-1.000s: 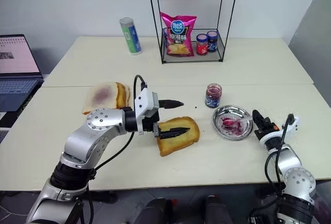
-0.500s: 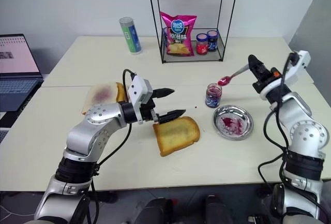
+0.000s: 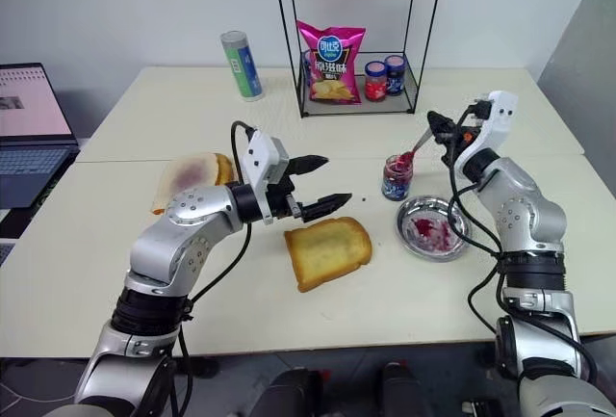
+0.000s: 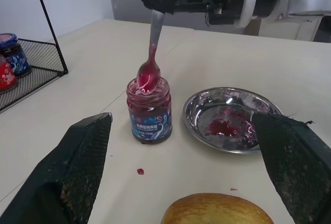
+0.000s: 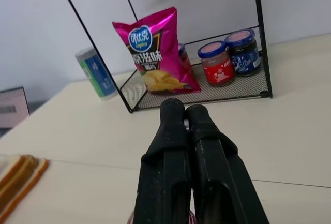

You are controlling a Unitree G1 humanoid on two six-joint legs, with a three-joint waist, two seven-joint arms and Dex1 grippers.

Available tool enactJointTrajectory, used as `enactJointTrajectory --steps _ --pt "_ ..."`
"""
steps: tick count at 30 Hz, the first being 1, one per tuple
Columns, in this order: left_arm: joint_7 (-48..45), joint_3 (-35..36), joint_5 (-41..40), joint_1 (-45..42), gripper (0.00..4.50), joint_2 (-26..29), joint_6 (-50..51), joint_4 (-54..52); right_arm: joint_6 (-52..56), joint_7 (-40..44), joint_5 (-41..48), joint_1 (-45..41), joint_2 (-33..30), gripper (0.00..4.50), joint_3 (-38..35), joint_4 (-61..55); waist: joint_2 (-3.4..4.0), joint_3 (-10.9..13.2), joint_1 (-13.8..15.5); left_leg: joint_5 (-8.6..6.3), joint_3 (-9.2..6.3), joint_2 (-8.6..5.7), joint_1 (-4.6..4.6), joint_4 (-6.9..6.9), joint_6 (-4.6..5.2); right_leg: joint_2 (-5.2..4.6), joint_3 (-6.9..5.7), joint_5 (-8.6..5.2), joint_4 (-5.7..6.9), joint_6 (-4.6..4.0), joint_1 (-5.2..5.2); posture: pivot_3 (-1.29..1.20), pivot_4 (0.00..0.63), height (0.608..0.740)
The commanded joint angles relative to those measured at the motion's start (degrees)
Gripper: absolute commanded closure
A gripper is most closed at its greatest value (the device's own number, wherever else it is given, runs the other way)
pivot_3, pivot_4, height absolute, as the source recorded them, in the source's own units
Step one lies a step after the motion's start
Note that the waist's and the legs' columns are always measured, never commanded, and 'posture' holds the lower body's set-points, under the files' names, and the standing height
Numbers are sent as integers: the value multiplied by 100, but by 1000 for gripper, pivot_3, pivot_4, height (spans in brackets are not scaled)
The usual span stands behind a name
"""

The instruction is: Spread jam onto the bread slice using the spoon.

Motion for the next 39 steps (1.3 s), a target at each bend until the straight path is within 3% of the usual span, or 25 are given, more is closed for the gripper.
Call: enactJointTrajectory --steps 1,9,14,25,39 --pt "66 149 -59 3 0 69 10 -309 -695 565 -868 -131 -179 4438 539 -82 0 0 0 0 -1 0 0 0 0 0 -1 1 1 -1 0 0 150 740" --pt "144 128 -68 33 0 75 64 -399 -1669 977 -1983 -144 -108 4438 1118 335 0 0 -2 0 -1 0 1 1 0 0 -1 1 1 -1 0 0 150 740" --pt "153 139 -64 45 0 99 58 -396 -1669 1089 -2274 -146 -53 4438 1180 596 0 0 -2 0 -1 0 1 2 -1 -1 -1 14 1 -23 0 0 150 740" --pt "284 54 56 57 0 49 -49 -355 440 266 -927 -580 679 4438 -178 401 0 0 -5 1 -4 2 4 3 -2 -4 0 15 9 -26 1 0 150 740" --pt "244 10 142 33 0 -30 -223 -188 1562 -376 -301 -939 675 4438 -1131 475 0 0 -10 1 -1 0 3 0 -1 -3 0 15 7 -26 0 0 150 740"
